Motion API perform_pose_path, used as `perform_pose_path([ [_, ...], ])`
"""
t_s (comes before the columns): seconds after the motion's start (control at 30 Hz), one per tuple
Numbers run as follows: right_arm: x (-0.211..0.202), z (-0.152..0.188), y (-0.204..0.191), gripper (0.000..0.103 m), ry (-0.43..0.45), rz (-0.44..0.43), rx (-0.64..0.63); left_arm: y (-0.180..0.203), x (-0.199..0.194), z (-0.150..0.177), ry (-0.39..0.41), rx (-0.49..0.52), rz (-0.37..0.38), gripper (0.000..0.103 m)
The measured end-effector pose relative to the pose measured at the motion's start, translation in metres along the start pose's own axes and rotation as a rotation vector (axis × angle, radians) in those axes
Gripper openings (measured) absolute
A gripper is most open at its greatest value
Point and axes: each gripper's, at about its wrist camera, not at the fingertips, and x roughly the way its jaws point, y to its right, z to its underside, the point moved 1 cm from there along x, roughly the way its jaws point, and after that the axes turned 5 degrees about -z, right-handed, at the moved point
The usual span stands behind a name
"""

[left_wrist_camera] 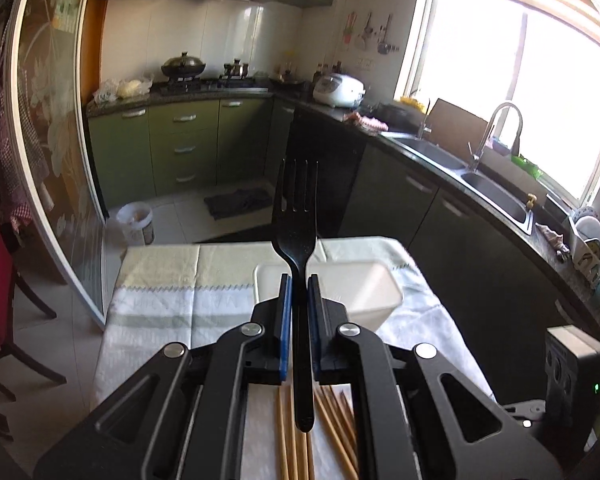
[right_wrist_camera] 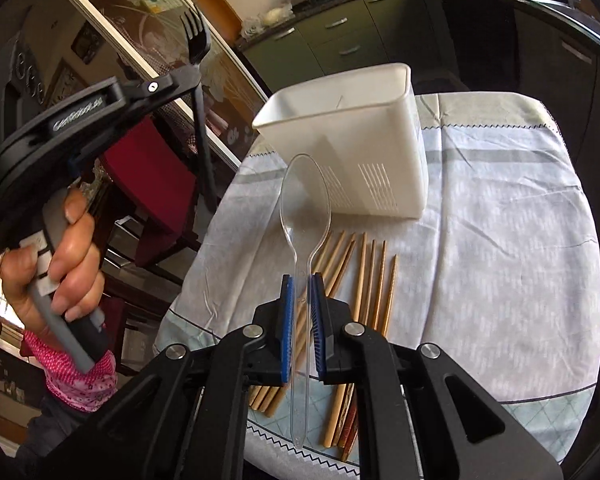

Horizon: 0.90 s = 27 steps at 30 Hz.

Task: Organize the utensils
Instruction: 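Drop the fork into the white caddy with the left gripper while the right gripper carries the spoon over it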

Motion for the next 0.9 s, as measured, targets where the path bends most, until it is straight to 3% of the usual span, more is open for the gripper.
perform_pose_path([
  [0.13, -0.014, 0.000, 0.002, 0.010, 0.028, -0.016, -0.003, 0.013, 0.013, -0.026, 0.191, 0.019, -0.025, 0.008],
  [0.23, -0.020, 0.000, 0.004, 0.010, 0.038, -0.013, -0.004, 0.019, 0.030, -0.032, 0.268, 0.038, -0.055, 0.008],
  [0.6, -0.055, -0.027, -0.005, 0.010, 0.167, -0.008, -0.027, 0.017, 0.082, 0.006, 0.155, 0.070, -0.061, 0.008],
  [0.9, -0.075, -0.099, -0.036, 0.010, 0.347, 0.039, -0.072, -0.009, 0.055, 0.017, 0.136, 0.021, -0.024, 0.015],
])
